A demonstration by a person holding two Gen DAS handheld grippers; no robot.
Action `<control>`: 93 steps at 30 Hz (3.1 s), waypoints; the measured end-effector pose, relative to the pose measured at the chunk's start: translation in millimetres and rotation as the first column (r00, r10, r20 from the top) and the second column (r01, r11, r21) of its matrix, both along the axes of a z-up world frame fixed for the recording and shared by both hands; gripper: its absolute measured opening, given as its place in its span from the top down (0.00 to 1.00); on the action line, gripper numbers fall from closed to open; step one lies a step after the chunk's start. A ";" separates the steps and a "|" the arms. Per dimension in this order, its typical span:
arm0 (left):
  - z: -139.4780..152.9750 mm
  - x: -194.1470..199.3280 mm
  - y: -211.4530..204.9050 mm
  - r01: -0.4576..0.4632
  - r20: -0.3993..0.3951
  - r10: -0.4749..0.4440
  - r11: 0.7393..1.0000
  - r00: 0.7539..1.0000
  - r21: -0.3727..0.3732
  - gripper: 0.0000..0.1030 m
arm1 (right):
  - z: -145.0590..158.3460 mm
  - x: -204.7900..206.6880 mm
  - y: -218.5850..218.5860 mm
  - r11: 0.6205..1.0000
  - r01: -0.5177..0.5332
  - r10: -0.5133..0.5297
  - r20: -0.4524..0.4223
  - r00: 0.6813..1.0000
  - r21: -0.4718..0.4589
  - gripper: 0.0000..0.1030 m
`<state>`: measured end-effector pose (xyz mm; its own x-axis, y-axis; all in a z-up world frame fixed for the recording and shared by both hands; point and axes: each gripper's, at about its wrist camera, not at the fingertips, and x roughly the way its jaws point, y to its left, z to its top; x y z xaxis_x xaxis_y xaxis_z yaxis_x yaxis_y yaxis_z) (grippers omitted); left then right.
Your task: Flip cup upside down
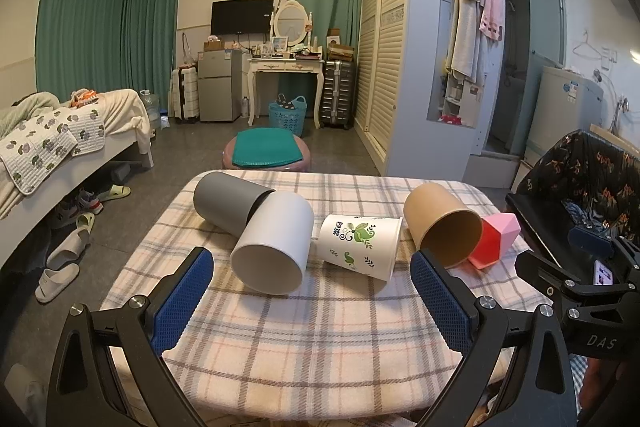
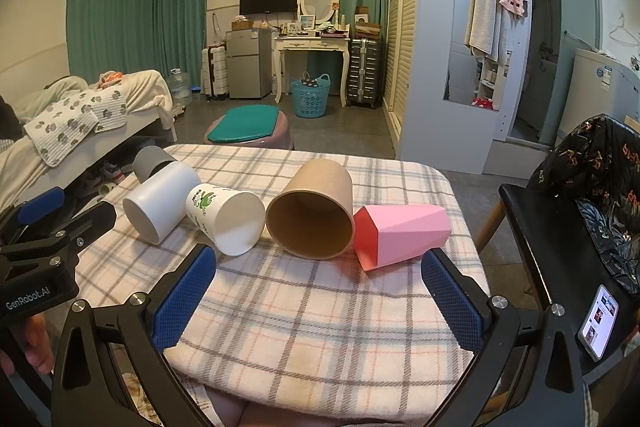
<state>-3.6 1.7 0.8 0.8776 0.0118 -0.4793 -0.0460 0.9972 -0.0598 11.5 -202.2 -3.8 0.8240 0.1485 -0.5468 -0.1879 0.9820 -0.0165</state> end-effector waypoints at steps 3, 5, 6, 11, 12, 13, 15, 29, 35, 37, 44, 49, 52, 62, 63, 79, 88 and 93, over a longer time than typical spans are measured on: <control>0.1 0.1 0.1 0.000 0.000 0.000 1.000 1.000 -0.001 0.01 | -0.1 0.2 0.2 1.000 -0.002 0.002 0.000 1.000 0.001 0.00; 0.0 0.1 0.1 0.000 0.000 0.000 1.000 1.000 0.000 0.01 | -0.1 0.2 0.1 1.000 -0.001 0.001 0.000 1.000 0.001 0.00; 0.1 0.1 0.1 0.001 0.001 -0.001 1.000 1.000 0.000 0.01 | -0.3 -0.1 0.5 1.000 -0.001 0.001 0.000 1.000 0.002 0.00; 0.3 0.1 0.2 0.000 0.000 0.000 1.000 1.000 -0.001 0.01 | 0.1 0.2 0.1 1.000 -0.002 0.002 0.000 1.000 0.001 0.00; 0.3 0.0 0.0 0.000 -0.001 0.000 1.000 1.000 -0.001 0.01 | 0.1 0.2 0.1 1.000 -0.002 0.002 0.000 1.000 0.002 0.00; 0.2 -0.1 0.0 -0.001 0.000 0.001 1.000 1.000 0.000 0.01 | 0.4 -0.3 0.3 1.000 -0.002 0.002 0.000 1.000 0.002 0.00; 0.2 0.1 0.2 0.000 -0.001 0.000 1.000 1.000 0.000 0.01 | 0.4 -0.3 0.2 1.000 -0.002 0.002 0.000 1.000 0.002 0.00; 0.3 -3.5 -0.9 0.001 0.000 -0.001 1.000 1.000 -0.001 0.01 | 7.8 -3.5 6.8 0.996 -0.087 0.087 0.009 0.996 -0.033 0.00; 0.9 -0.3 4.9 -0.007 -0.027 0.007 1.000 1.000 0.000 0.01 | 17.6 11.5 18.2 0.971 -0.222 0.223 -0.001 0.975 -0.090 0.00; 0.2 6.5 10.7 -0.023 -0.042 0.023 1.000 0.999 0.011 0.01 | 21.7 23.1 25.0 0.949 -0.294 0.293 -0.025 0.956 -0.112 0.00; -9.9 29.6 41.1 -0.097 -0.076 0.097 0.995 0.992 0.007 0.01 | 15.9 70.7 69.8 0.837 -0.506 0.485 -0.149 0.862 -0.206 0.00; -27.3 44.5 60.5 -0.125 -0.115 0.124 0.992 0.986 -0.003 0.01 | -18.0 111.1 113.4 0.750 -0.606 0.536 -0.292 0.792 -0.267 0.00; -35.6 50.7 69.1 -0.126 -0.133 0.124 0.992 0.983 -0.006 0.01 | -39.2 131.7 130.4 0.721 -0.635 0.535 -0.360 0.764 -0.278 0.00; -52.8 64.3 83.3 -0.115 -0.170 0.108 0.993 0.980 -0.036 0.01 | -80.1 160.7 161.6 0.630 -0.692 0.479 -0.524 0.704 -0.353 0.31; -53.6 64.7 83.5 -0.115 -0.172 0.107 0.993 0.979 -0.039 0.01 | -82.8 162.1 162.4 0.631 -0.690 0.467 -0.536 0.703 -0.354 0.34; -41.2 38.6 89.1 -0.099 -0.130 0.090 0.993 0.987 -0.069 0.01 | -27.4 100.1 114.3 0.968 -0.247 0.199 -0.449 0.871 -0.051 0.36; -37.2 17.1 82.0 -0.068 -0.143 0.062 0.997 0.988 -0.036 0.01 | -56.7 82.7 103.8 0.998 -0.008 0.043 -0.527 0.849 0.068 0.36; -37.5 17.5 80.5 -0.076 -0.170 0.068 0.996 0.983 -0.046 0.01 | -72.3 90.8 102.0 0.999 0.009 0.014 -0.543 0.840 0.041 0.35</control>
<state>14.0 82.2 -36.8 0.7820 0.0433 -0.6218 -0.1314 0.9866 -0.0965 102.2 -100.2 -76.1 0.3966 0.1818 -0.8998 -0.1576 0.9791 0.1284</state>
